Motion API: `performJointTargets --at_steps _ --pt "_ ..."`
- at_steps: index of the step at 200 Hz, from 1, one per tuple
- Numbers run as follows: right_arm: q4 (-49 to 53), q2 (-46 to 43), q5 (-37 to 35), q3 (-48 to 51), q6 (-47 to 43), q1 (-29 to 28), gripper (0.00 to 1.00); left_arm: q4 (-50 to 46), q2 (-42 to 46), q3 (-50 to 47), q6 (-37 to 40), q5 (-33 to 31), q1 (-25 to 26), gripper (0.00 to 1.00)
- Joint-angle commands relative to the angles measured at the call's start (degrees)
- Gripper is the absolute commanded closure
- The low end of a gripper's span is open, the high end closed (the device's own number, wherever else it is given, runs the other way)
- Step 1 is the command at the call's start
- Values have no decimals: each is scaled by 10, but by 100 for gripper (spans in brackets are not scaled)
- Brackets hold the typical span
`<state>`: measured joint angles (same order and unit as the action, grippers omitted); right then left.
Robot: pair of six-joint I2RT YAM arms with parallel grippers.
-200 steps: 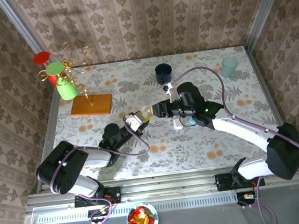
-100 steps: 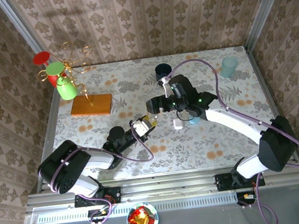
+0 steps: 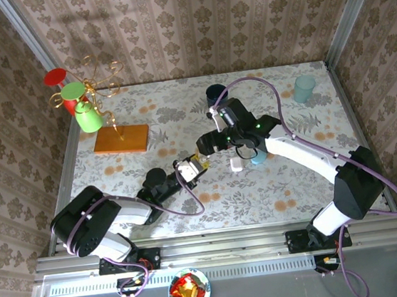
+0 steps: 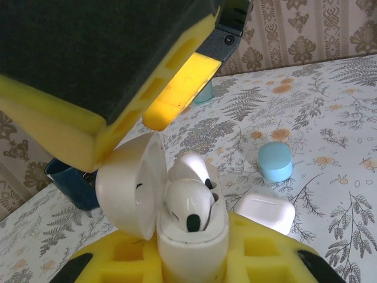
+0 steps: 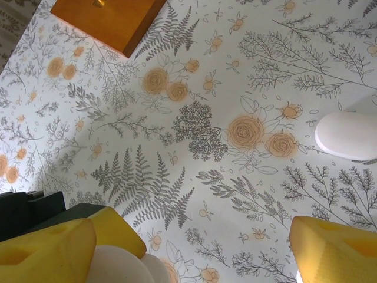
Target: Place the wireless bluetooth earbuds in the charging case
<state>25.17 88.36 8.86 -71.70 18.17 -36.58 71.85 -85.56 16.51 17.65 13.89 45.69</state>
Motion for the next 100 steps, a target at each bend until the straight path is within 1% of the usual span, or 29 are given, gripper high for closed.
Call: performJointTargets --at_steps 1,45,71,76,89,100 --pt "53 -12 -10 -5 -28 -2 14 20 4 8 -7 -7 1 100" --pt "48 -53 7 29 -31 -1 14 18 7 10 -17 -15 1 100" --pt "50 -81 11 41 -42 1 15 18 4 11 -21 -1 1 100" --pt "48 -82 11 44 -48 2 15 18 4 11 -22 0 0 100" --pt "37 -120 15 53 -69 4 15 18 8 8 -22 9 0 100" --pt "23 -147 35 67 -106 4 16 17 14 4 -22 38 -5 100"
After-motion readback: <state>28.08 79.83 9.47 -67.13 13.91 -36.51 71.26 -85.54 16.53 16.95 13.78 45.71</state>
